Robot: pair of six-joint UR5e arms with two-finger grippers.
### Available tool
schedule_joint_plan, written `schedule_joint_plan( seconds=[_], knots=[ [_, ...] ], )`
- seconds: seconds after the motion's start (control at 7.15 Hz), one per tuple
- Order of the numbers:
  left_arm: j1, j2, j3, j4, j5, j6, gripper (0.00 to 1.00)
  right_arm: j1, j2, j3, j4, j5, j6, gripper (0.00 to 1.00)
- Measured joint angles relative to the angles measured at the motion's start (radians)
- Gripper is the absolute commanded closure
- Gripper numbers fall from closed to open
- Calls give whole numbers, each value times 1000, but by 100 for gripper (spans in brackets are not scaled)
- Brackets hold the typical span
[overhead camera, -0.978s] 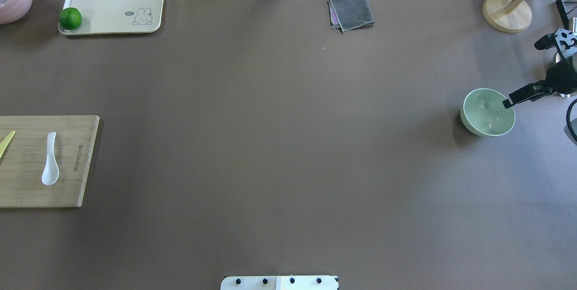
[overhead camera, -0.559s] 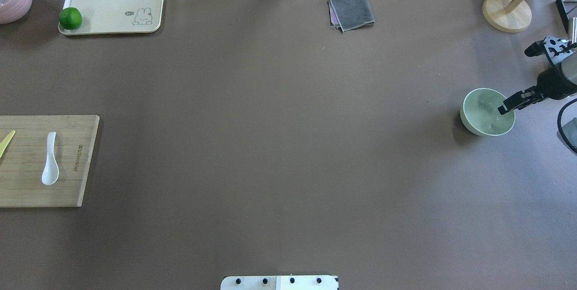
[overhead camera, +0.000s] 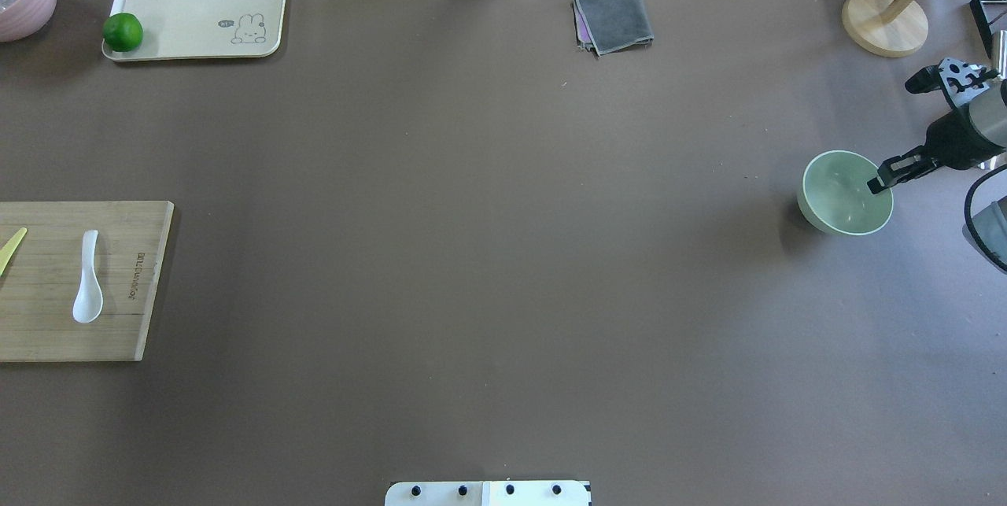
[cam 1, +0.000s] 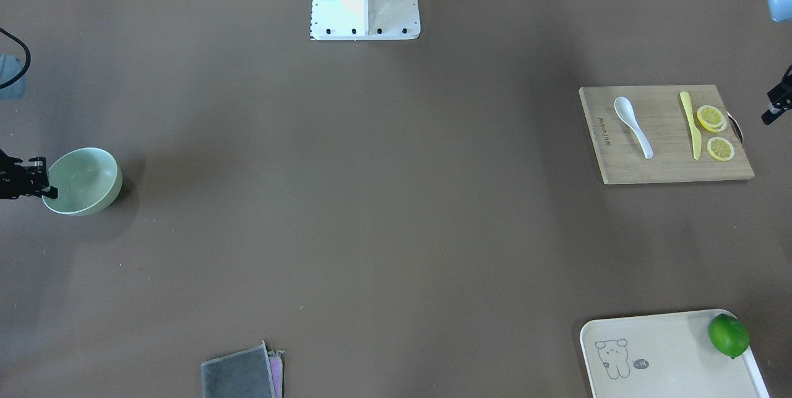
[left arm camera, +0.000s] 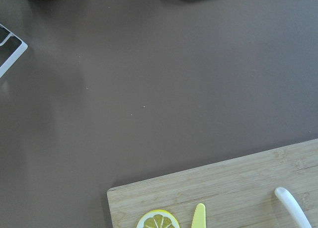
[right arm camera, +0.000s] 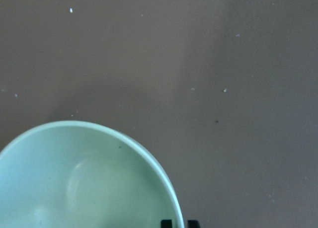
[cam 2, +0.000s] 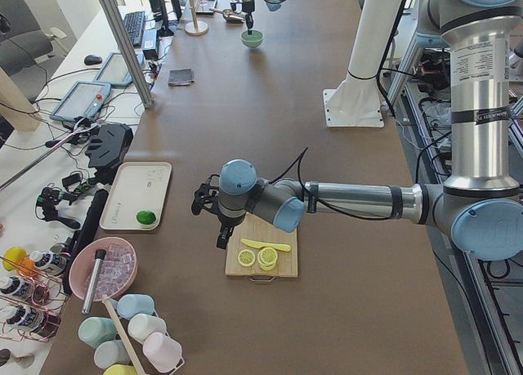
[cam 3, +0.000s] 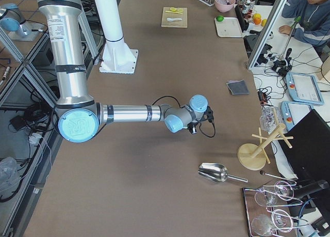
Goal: Place spoon in bowl
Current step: 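Slide the bowl centerward with right gripper while left gripper grasps white spoon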
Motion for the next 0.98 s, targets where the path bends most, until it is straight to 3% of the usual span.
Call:
schedule_joint_plan(
  seconds=[0.14, 0.42, 0.7, 0.98],
  knots=[
    [17, -3, 1, -13, 1, -45, 2, -29, 14, 61, 0, -1, 127, 100],
    [141, -15, -5, -139, 34, -317, 2, -167, 77, 181, 0, -51, 452, 100],
    [339, -20, -31, -255, 129, -621, 7, -392, 185, 251, -5, -240, 766, 100],
    [457, -28, -26, -278, 196, -734, 14, -544, 268, 256, -13, -384, 921, 100]
  ],
)
